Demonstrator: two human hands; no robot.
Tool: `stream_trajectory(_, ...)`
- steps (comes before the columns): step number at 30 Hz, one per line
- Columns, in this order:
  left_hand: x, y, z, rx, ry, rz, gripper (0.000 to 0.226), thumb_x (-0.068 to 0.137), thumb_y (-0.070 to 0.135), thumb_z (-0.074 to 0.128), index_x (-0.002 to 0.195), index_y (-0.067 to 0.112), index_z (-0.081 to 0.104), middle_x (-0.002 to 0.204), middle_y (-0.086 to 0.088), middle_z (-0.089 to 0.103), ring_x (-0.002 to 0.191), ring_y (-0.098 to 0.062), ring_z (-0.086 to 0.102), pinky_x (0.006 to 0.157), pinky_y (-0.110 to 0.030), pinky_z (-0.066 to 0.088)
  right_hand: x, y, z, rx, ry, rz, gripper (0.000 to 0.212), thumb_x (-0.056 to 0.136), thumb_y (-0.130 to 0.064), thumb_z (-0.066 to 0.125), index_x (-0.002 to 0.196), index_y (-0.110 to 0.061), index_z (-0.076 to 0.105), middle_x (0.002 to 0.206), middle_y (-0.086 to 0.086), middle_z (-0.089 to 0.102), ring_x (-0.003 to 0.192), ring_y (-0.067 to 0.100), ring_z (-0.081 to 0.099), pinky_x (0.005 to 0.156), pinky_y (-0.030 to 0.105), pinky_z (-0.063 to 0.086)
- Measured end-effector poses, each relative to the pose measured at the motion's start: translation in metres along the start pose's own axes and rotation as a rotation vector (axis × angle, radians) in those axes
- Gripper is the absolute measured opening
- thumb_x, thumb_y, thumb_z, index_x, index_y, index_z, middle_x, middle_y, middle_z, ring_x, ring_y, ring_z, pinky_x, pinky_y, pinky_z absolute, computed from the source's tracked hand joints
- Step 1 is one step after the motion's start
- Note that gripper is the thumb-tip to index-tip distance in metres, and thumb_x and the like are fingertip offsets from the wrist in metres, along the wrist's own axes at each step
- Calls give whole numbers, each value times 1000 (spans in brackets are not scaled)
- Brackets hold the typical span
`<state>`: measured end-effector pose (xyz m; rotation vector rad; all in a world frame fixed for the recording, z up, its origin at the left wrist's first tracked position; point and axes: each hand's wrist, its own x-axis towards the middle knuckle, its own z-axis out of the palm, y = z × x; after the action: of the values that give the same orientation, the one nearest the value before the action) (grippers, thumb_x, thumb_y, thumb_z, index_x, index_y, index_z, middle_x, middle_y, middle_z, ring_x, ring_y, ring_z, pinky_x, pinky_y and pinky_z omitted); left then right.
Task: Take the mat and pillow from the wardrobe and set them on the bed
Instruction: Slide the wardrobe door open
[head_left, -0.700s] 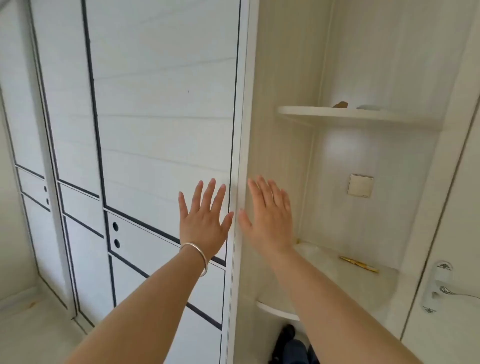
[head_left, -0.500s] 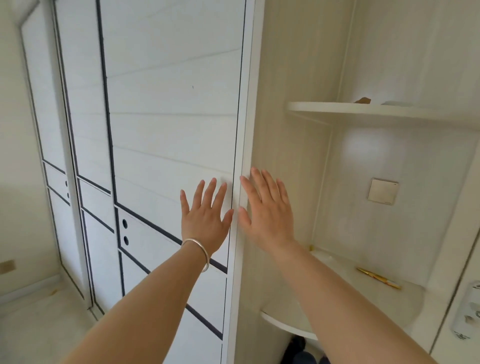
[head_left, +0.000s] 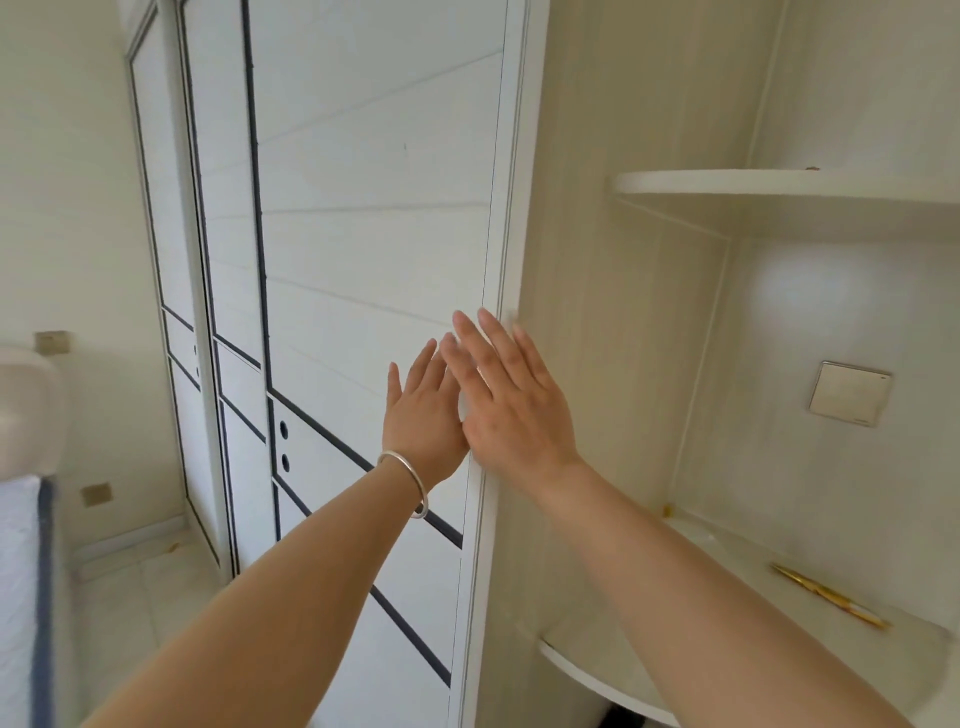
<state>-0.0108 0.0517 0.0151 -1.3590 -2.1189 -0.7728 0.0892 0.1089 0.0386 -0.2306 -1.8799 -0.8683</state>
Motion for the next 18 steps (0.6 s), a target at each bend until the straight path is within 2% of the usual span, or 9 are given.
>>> stream_trajectory(3, 0, 1, -2, 119, -2, -4, 66, 96, 34, 34, 150, 27, -4, 161, 4, -1, 147, -16, -9, 120, -47, -1, 1, -11, 2, 53, 4, -36, 53, 96, -11, 14, 132, -10, 53, 145, 9, 46, 137, 24, 26, 117, 38, 8)
stream_trajectory(5, 0, -2, -1, 167, -2, -16, 66, 97, 34, 33, 149, 27, -7, 161, 4, -2, 147, -16, -10, 120, -48, -1, 6, -17, 7, 58, -9, -36, 53, 99, -13, 13, 126, -10, 58, 143, 8, 49, 138, 25, 31, 117, 36, 7)
stream_trajectory(7, 0, -6, 2, 200, -9, -55, 66, 97, 36, 32, 149, 26, -8, 161, 4, -3, 147, -17, -9, 120, -49, 0, 9, -31, 14, 66, -132, 57, 47, 101, -21, 20, 123, -10, 60, 142, 5, 51, 137, 22, 35, 119, 33, 3)
stream_trajectory(9, 2, -9, 2, 167, -36, -100, 64, 98, 36, 31, 149, 27, -8, 161, 5, -4, 147, -18, -9, 120, -49, 2, 21, -57, 33, 121, -361, 204, 48, 95, -33, 26, 131, -13, 51, 145, 1, 45, 141, 17, 27, 120, 30, 2)
stream_trajectory(10, 4, -12, 2, 140, -49, -118, 63, 99, 34, 30, 149, 28, -7, 161, 5, -4, 148, -18, -8, 120, -48, 2, 27, -68, 40, 151, -481, 291, 55, 94, -36, 21, 136, -11, 46, 149, 5, 40, 143, 18, 23, 120, 33, 5)
stream_trajectory(12, 9, -22, 5, 106, -42, -147, 61, 99, 33, 30, 149, 28, -4, 161, 6, -1, 148, -18, -5, 120, -49, 4, 34, -79, 47, 127, -624, 467, 65, 97, -40, 12, 145, 4, 16, 157, 21, 9, 147, 32, -2, 119, 49, -3)
stream_trajectory(13, 13, -30, 8, 87, -33, -164, 61, 99, 34, 32, 150, 29, -2, 161, 7, 1, 148, -18, -4, 119, -50, 6, 38, -81, 51, 155, -575, 512, 64, 100, -39, 18, 146, 3, 3, 157, 20, -8, 145, 33, -13, 118, 49, -7)
stream_trajectory(15, 22, -47, 15, 51, -50, -211, 64, 98, 38, 36, 150, 30, -2, 161, 6, 2, 148, -19, -6, 119, -51, 7, 42, -74, 52, 465, -514, 461, 61, 100, -16, 32, 149, -8, -4, 158, 11, -16, 147, 25, -9, 121, 37, 4)
stream_trajectory(18, 34, -74, 20, 89, -74, -234, 70, 97, 43, 39, 150, 29, -4, 161, 4, -3, 147, -20, -9, 118, -51, 5, 53, -74, 46, 714, -84, 585, 72, 85, 4, 55, 145, 7, 15, 154, 28, 14, 142, 32, 17, 117, 15, 2)
